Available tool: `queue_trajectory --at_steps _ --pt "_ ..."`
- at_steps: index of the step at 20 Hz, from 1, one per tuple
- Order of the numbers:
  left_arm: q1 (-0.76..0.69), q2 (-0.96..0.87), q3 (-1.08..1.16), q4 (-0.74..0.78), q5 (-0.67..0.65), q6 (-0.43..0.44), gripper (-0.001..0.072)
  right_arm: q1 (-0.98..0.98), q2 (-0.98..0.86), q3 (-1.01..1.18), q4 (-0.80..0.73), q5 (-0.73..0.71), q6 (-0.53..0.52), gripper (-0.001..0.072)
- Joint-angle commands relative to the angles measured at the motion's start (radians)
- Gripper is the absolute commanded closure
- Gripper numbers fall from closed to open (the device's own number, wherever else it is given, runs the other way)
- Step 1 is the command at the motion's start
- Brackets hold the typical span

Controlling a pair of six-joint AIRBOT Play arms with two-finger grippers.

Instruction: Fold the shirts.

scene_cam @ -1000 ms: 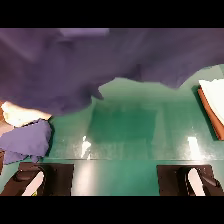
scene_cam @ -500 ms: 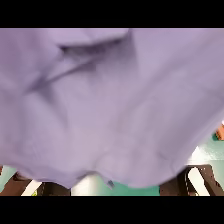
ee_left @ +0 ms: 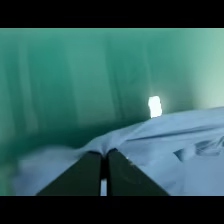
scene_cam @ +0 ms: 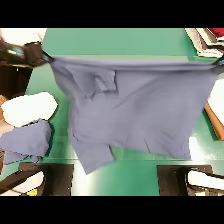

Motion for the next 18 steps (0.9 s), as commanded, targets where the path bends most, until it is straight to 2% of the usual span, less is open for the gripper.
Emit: queue_trajectory --at_steps 1,5,9,11,13,15,18 --pt "0.000 -0.208 -0.042 -0.011 0.155 0.061 0.0682 0.074 -0.236 0.001 -0.046 -0.055 0.013 0.0694" --pt "0.000 -0.340 -0.006 -0.067 0.387 0.082 0.0682 0.078 -0.379 0.002 0.014 -0.305 0.014 0.0694" --pt "0.000 -0.410 0.099 -0.079 0.462 0.153 0.0682 0.078 -0.388 0.003 0.047 -0.476 0.013 0.0694" --pt "0.000 -0.414 0.131 -0.078 0.418 0.203 0.0682 0.078 -0.369 0.003 0.032 -0.501 0.012 0.0694" --pt "0.000 -0.410 0.140 -0.064 0.305 0.278 0.0681 0.079 -0.354 0.002 -0.023 -0.449 0.011 0.0695" --pt "0.000 -0.410 0.124 -0.029 0.179 0.278 0.0682 0.085 -0.353 -0.004 -0.064 -0.360 0.008 0.0695" --pt "0.000 -0.410 0.036 -0.023 0.124 0.275 0.0682 0.085 -0.323 -0.108 -0.071 -0.324 0.008 0.0695"
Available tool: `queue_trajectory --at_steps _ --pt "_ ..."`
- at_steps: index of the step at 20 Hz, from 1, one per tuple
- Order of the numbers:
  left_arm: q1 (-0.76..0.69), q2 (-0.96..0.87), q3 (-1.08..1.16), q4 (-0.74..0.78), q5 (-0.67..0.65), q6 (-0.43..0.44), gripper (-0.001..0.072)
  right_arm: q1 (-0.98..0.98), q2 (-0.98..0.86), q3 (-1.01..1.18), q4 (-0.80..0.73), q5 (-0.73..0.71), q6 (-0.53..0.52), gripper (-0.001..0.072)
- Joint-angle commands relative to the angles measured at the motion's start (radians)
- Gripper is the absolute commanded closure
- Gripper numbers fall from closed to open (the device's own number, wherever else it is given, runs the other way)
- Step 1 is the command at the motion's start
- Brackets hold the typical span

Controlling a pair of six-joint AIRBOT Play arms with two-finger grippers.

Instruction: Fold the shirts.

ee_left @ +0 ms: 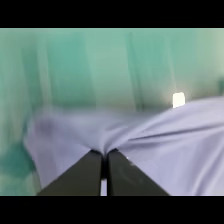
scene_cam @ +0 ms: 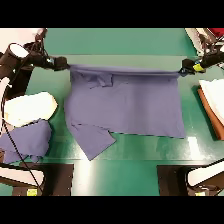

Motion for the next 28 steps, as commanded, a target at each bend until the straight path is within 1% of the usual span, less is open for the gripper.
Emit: queue_trajectory --at_steps 1,5,6,7,8,9,10,11,12,14,15,16,18,21,24,26,28 --pt "0.000 -0.003 -0.090 0.018 -0.091 0.022 0.0682 0.003 0.037 -0.113 -0.024 0.039 -0.003 0.0694" --pt "0.000 -0.003 -0.183 0.018 -0.039 0.022 0.0681 0.005 0.098 -0.297 0.000 -0.035 -0.003 0.0693" --pt "0.000 -0.003 -0.188 0.018 -0.042 -0.008 0.0680 0.010 0.110 -0.326 0.021 -0.053 -0.003 0.0693" --pt "0.000 -0.003 -0.187 0.033 -0.043 -0.073 0.0679 0.010 0.122 -0.349 0.046 -0.068 -0.003 0.0692" --pt "0.000 -0.002 -0.187 0.042 -0.045 -0.109 0.0553 0.010 0.128 -0.360 0.058 -0.072 -0.003 0.0677" --pt "0.000 -0.002 -0.187 0.042 -0.050 -0.122 0.0254 0.010 0.132 -0.364 0.072 -0.070 -0.003 0.0512" --pt "0.002 -0.002 -0.187 0.043 -0.060 -0.148 0.0186 0.010 0.133 -0.357 0.071 -0.056 -0.002 0.0343" --pt "0.002 0.000 -0.187 0.047 -0.074 -0.163 0.0207 0.010 0.133 -0.342 0.071 -0.028 -0.002 0.0322" --pt "0.002 0.008 -0.185 0.063 -0.098 -0.170 0.0207 0.002 0.136 -0.322 0.069 0.018 -0.002 0.0322" --pt "0.001 0.045 -0.188 0.162 -0.175 -0.211 0.0207 -0.021 0.171 -0.315 0.064 0.076 -0.004 0.0324" --pt "0.001 0.073 -0.204 0.212 -0.218 -0.218 0.0207 -0.037 0.207 -0.334 0.063 0.086 -0.012 0.0324" --pt "0.001 0.109 -0.243 0.246 -0.241 -0.232 0.0207 -0.054 0.250 -0.368 0.063 0.087 -0.019 0.0324" --pt "0.001 0.224 -0.387 0.253 -0.247 -0.238 0.0207 -0.087 0.346 -0.459 0.064 0.087 -0.048 0.0325" --pt "0.001 0.434 -0.670 0.182 -0.255 -0.238 0.0207 -0.121 0.476 -0.593 0.065 0.084 -0.088 0.0325" --pt "0.001 0.612 -0.935 0.080 -0.251 -0.249 0.0207 -0.142 0.568 -0.695 0.090 0.037 -0.103 0.0325" --pt "0.001 0.672 -1.052 0.001 -0.229 -0.256 0.0207 -0.141 0.607 -0.740 0.098 0.013 -0.111 0.0325" --pt "0.000 0.681 -1.115 -0.054 -0.195 -0.254 0.0207 -0.137 0.626 -0.764 0.098 0.006 -0.112 0.0326"
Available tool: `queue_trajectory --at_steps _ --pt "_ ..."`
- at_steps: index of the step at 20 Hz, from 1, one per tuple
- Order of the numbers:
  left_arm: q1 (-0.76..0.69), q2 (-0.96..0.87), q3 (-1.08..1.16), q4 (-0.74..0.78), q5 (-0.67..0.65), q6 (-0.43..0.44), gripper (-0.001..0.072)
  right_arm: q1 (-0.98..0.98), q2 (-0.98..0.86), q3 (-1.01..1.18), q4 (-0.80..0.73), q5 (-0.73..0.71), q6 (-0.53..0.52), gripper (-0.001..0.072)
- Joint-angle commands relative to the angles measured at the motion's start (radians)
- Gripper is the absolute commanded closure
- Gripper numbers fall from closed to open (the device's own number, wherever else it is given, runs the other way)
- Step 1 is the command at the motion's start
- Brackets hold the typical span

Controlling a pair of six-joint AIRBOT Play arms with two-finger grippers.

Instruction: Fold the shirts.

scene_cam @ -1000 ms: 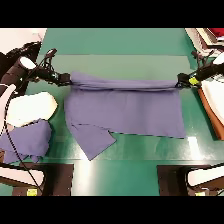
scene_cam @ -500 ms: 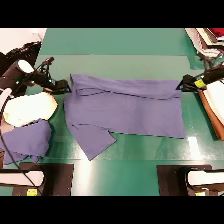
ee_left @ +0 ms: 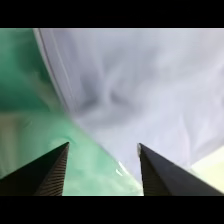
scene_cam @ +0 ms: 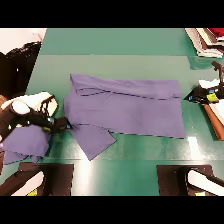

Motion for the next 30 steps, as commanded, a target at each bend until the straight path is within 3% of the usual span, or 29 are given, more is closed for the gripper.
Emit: queue_trajectory --at_steps 1,9,10,11,12,14,18,23,30 --pt "-0.001 0.068 -0.156 -0.116 0.056 -0.003 0.0207 0.001 0.057 -0.062 0.010 -0.023 -0.013 0.0325" --pt "-0.001 0.068 -0.181 -0.179 0.180 0.019 0.0209 0.000 0.073 -0.058 0.010 0.003 -0.013 0.0325" --pt "-0.001 0.068 -0.181 -0.185 0.193 0.019 0.0249 -0.003 0.073 -0.059 0.008 0.017 -0.013 0.0325" --pt "-0.001 0.068 -0.181 -0.198 0.205 0.020 0.0489 -0.013 0.073 -0.060 0.009 0.029 -0.013 0.0326" --pt "-0.001 0.068 -0.181 -0.215 0.222 0.020 0.0622 -0.028 0.073 -0.060 0.009 0.037 -0.013 0.0326" --pt "-0.001 0.068 -0.180 -0.230 0.239 0.035 0.0685 -0.079 0.073 -0.061 0.006 0.077 -0.013 0.0326" --pt "-0.001 0.072 -0.150 -0.229 0.219 0.073 0.0683 -0.248 0.073 -0.161 -0.001 0.147 -0.013 0.0325" --pt "-0.001 0.072 -0.100 -0.229 0.197 0.102 0.0683 -0.477 0.072 -0.439 0.010 0.067 -0.035 0.0326" --pt "-0.001 0.072 -0.100 -0.229 0.201 0.101 0.0682 -0.419 0.072 -0.565 0.010 -0.059 -0.056 0.0346"
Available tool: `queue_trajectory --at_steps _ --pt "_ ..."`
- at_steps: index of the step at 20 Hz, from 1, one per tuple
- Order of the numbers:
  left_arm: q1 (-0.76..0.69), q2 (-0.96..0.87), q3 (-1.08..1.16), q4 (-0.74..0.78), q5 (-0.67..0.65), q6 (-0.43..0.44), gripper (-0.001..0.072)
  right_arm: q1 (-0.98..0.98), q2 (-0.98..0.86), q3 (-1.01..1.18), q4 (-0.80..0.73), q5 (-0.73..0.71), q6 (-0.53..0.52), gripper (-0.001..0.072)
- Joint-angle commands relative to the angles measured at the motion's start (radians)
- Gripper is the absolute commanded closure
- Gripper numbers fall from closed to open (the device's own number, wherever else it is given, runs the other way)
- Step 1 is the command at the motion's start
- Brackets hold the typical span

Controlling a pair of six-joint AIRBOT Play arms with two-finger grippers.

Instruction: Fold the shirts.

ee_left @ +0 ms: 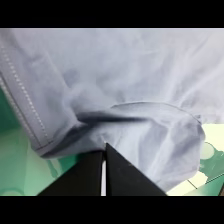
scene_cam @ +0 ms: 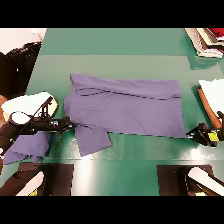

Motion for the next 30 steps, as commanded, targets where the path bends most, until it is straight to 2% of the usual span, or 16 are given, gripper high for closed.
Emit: queue_trajectory --at_steps 1,2,5,6,7,8,12,15,19,21,24,27,30 --pt "0.000 0.001 0.002 -0.001 0.000 0.001 0.0682 0.071 -0.001 -0.040 -0.003 -0.078 -0.005 0.0368" --pt "0.000 0.001 0.002 0.000 -0.002 0.001 0.0682 0.100 -0.001 -0.040 -0.004 -0.090 -0.005 0.0407" --pt "0.000 0.001 0.002 0.000 -0.020 0.002 0.0682 0.161 -0.001 -0.040 -0.004 -0.097 -0.004 0.0409" --pt "0.000 0.001 0.002 0.004 -0.027 0.003 0.0682 0.168 0.000 -0.040 -0.004 -0.093 -0.005 0.0510" --pt "0.001 0.001 0.002 0.008 -0.043 0.002 0.0683 0.168 0.000 -0.039 -0.004 -0.082 -0.005 0.0656" --pt "0.001 0.003 0.002 0.011 -0.063 0.002 0.0684 0.168 0.000 -0.037 -0.006 -0.065 -0.006 0.0692" --pt "0.000 0.064 0.015 0.116 -0.185 -0.008 0.0685 0.127 0.089 -0.038 -0.017 0.026 -0.032 0.0693" --pt "0.000 0.204 0.013 0.197 -0.302 -0.079 0.0685 0.068 0.246 -0.038 -0.048 0.096 -0.043 0.0693" --pt "0.000 0.390 0.017 0.198 -0.494 -0.185 0.0683 0.042 0.385 -0.037 -0.091 0.150 -0.043 0.0694" --pt "0.000 0.417 0.061 0.184 -0.459 -0.194 0.0684 0.044 0.391 -0.031 -0.055 0.158 -0.038 0.0695" --pt "0.000 0.341 0.192 0.190 -0.260 -0.183 0.0684 0.114 0.310 0.071 -0.011 0.150 -0.019 0.0696" --pt "0.000 0.156 0.323 0.198 -0.101 -0.129 0.0683 0.262 0.180 0.221 -0.005 0.060 0.007 0.0695" --pt "0.000 -0.069 0.444 0.193 -0.002 -0.105 0.0682 0.380 0.011 0.378 -0.006 -0.007 0.052 0.0695"
